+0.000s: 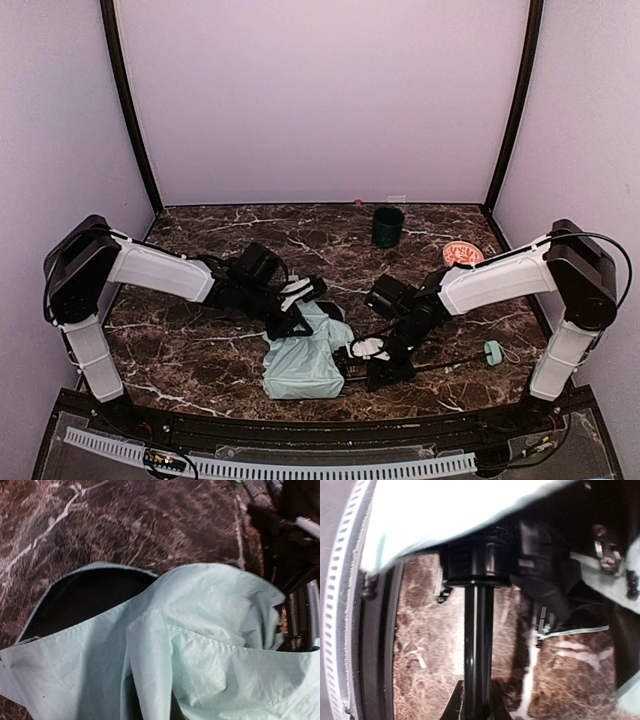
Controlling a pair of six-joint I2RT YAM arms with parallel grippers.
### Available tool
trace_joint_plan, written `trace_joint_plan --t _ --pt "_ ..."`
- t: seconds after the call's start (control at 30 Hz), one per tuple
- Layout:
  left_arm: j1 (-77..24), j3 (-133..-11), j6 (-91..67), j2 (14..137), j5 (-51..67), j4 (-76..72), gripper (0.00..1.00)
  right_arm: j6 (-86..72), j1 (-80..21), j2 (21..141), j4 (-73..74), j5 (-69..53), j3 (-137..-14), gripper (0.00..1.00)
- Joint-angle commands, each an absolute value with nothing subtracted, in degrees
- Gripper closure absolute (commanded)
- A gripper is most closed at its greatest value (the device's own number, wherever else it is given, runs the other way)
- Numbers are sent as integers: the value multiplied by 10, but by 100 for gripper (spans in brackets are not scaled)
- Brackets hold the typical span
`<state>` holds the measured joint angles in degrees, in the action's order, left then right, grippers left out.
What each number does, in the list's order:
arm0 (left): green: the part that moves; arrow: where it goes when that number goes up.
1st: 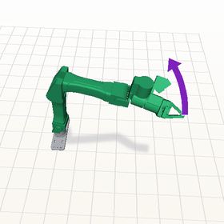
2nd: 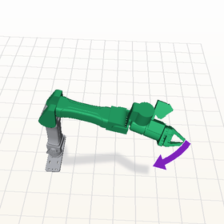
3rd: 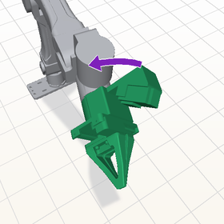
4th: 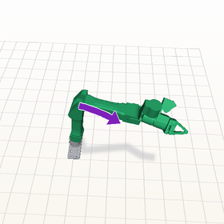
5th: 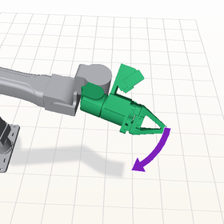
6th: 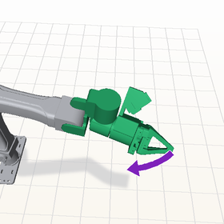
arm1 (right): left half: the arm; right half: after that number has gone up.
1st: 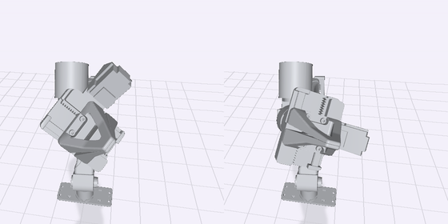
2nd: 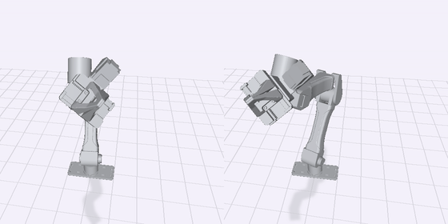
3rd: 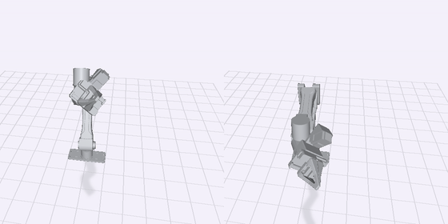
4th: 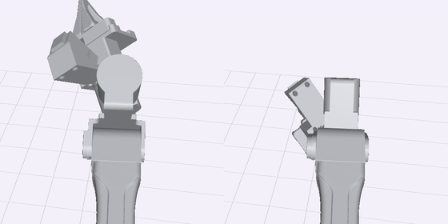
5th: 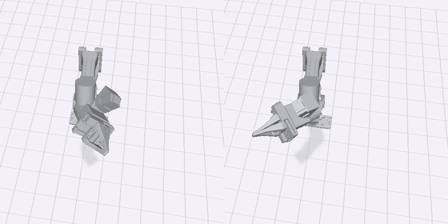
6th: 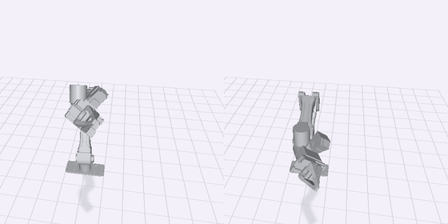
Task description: Put away the umbrella
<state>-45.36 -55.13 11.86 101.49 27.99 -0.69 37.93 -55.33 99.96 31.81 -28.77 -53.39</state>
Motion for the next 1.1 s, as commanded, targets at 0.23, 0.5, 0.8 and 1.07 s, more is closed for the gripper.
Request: trace_joint_plan --t 0.23,0.5,0.8,1.07 --pt "-454 -571 157 1106 193 4 100 345 -564 976 256 -109 -492 79" --pt "-454 -551 149 1107 192 -5 100 347 -598 823 168 -39 -453 35" --pt "-454 -541 141 1110 190 -12 100 265 -717 767 50 -3 -454 26" --pt "-453 -540 137 1116 190 -15 100 242 -740 931 3 8 -526 12"
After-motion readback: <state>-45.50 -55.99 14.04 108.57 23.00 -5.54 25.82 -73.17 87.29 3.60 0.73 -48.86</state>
